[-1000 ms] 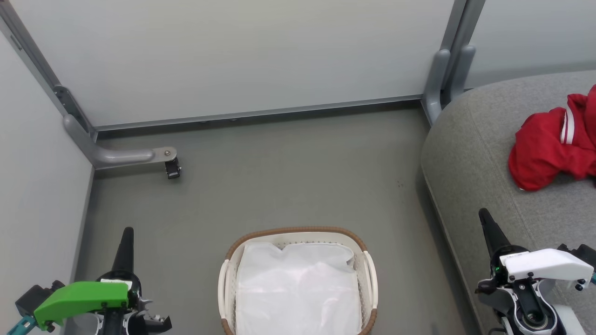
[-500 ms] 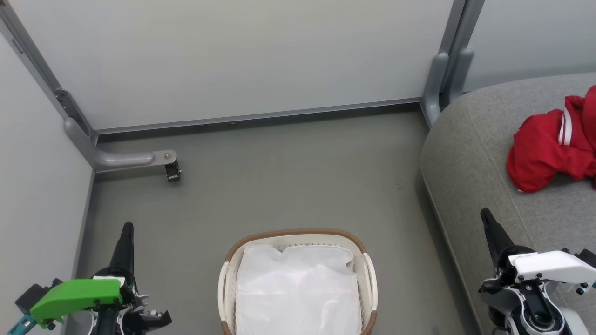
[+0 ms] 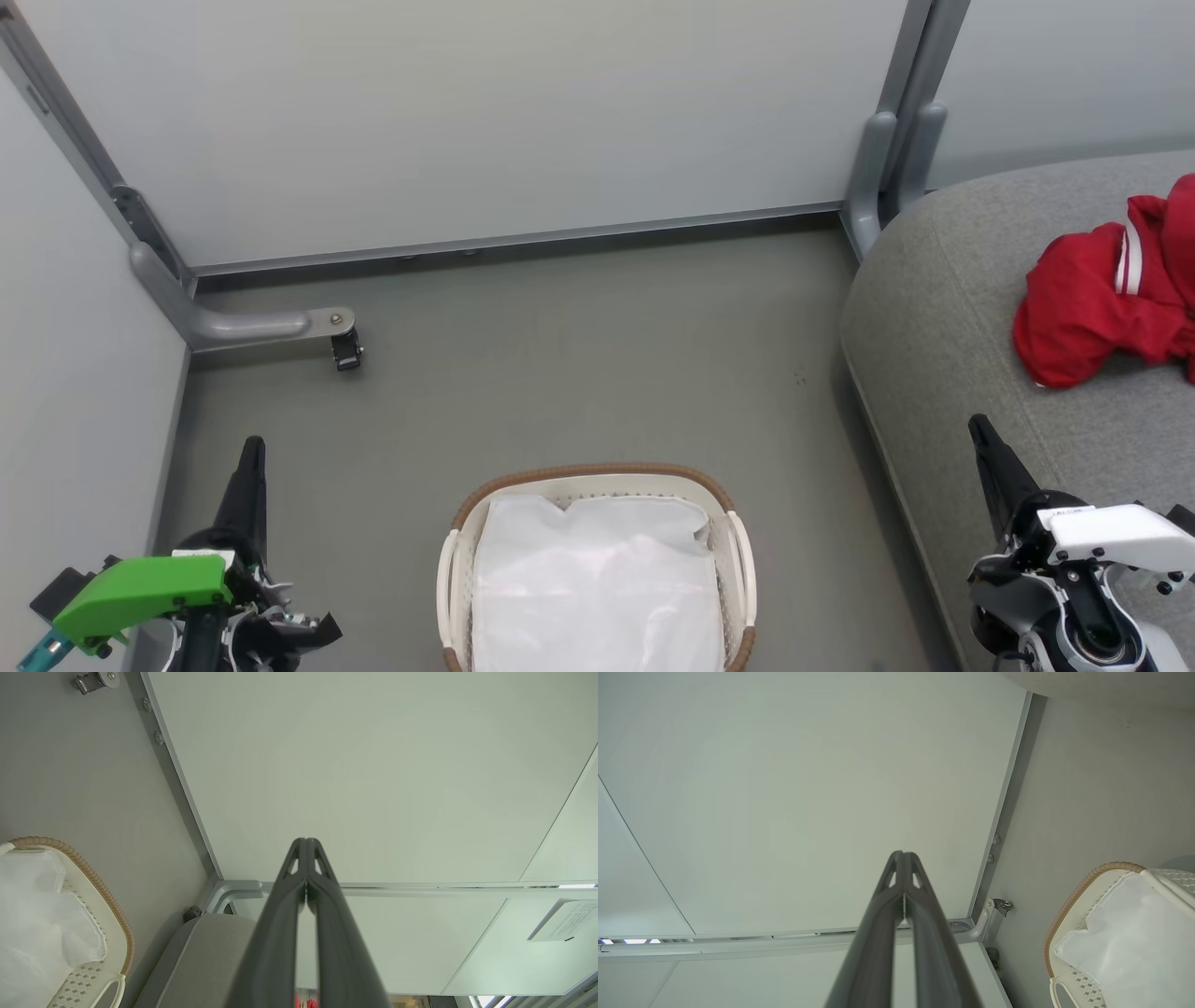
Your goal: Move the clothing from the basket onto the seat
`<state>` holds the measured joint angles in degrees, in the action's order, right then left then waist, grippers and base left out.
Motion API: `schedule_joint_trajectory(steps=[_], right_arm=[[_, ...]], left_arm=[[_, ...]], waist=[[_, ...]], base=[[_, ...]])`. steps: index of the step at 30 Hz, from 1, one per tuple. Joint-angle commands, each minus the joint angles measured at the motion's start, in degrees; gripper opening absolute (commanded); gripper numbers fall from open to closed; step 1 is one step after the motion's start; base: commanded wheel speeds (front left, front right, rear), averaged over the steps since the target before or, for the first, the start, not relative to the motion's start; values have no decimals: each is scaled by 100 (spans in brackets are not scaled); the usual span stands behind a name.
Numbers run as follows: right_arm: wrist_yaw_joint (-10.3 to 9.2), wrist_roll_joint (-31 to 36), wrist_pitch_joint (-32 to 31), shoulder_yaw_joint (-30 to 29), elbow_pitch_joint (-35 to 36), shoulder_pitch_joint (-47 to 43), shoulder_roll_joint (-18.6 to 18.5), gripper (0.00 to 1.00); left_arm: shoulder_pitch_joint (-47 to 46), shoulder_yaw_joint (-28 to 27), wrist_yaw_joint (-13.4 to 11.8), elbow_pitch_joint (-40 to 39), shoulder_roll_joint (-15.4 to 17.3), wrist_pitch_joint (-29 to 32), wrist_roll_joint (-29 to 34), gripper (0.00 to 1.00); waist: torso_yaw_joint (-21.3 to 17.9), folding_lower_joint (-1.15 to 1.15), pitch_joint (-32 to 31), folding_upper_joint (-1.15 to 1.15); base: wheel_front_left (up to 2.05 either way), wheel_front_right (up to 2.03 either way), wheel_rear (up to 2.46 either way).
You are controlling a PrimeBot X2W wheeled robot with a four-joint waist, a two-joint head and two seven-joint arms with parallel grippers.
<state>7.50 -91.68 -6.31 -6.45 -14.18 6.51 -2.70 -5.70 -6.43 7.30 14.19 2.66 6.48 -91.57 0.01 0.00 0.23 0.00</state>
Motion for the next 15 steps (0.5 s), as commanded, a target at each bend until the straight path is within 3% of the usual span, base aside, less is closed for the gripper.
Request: schedule_joint_trajectory(steps=[1,15], right_arm=[[-2,-109,-45,-23,39,-64,-34,0],[-2,-83,-42,-19,33,-63,-34,0]], left_arm=[[-96,-25,35,-28,40,31,-117,0],[-79,-20,34,-20,39,26,-93,0]], waist=[[-1,0,-6,0],[-1,0,-6,0]], base=[[0,0,0],[0,0,0]])
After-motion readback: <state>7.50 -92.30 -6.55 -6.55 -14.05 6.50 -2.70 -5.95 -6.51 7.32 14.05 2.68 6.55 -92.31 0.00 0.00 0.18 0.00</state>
